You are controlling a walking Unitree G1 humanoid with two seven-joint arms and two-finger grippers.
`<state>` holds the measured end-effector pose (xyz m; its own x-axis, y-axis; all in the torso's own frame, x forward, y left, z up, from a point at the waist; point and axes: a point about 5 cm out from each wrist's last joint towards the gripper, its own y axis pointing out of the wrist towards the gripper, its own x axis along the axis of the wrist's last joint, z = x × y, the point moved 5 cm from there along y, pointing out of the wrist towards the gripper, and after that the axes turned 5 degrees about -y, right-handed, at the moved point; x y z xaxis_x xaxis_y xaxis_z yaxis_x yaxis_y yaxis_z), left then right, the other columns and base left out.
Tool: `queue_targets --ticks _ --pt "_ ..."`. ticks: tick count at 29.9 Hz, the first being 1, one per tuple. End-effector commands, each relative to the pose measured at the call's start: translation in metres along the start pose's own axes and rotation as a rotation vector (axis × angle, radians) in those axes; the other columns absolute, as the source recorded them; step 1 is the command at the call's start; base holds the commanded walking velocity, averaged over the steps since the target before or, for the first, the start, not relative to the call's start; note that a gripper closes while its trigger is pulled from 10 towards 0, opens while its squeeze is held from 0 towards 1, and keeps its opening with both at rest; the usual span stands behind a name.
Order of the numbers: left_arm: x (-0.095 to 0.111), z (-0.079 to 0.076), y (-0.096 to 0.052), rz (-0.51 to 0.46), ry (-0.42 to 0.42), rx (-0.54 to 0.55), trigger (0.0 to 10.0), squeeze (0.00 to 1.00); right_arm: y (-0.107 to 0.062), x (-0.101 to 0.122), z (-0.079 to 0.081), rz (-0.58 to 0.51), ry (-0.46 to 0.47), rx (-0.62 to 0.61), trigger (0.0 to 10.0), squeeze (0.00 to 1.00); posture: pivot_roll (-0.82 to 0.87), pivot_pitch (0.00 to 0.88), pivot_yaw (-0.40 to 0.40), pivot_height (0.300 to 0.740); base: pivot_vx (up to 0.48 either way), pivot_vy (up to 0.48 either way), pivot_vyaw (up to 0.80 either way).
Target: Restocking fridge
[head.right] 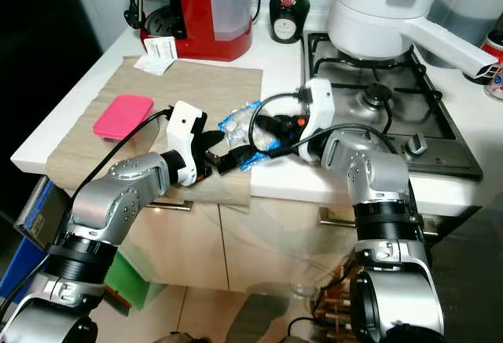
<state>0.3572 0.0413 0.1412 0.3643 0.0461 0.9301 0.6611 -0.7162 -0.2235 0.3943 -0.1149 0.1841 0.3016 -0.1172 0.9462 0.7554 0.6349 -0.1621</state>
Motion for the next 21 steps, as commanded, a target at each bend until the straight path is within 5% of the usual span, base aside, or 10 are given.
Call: queue_targets --ticks 1,15,21 --pt "-0.043 0.015 -0.002 0.151 -0.096 0.064 10.0 0.00 0.000 0.025 0.010 -0.082 -0.016 0.019 0.0 0.37 -0.06 0.022 0.045 0.740 0.000 0.000 0.00" --pt "0.035 0.008 -0.008 -0.138 -0.048 0.057 10.0 0.00 -0.006 0.050 0.012 -0.218 -0.053 -0.045 0.0 0.42 -0.06 0.019 0.051 0.740 0.000 0.000 0.00" --pt "0.034 0.011 -0.008 -0.138 -0.016 0.088 10.0 0.00 -0.010 0.058 -0.015 -0.244 -0.417 -0.333 0.0 0.33 -0.06 0.010 0.047 0.740 0.000 0.000 0.00"
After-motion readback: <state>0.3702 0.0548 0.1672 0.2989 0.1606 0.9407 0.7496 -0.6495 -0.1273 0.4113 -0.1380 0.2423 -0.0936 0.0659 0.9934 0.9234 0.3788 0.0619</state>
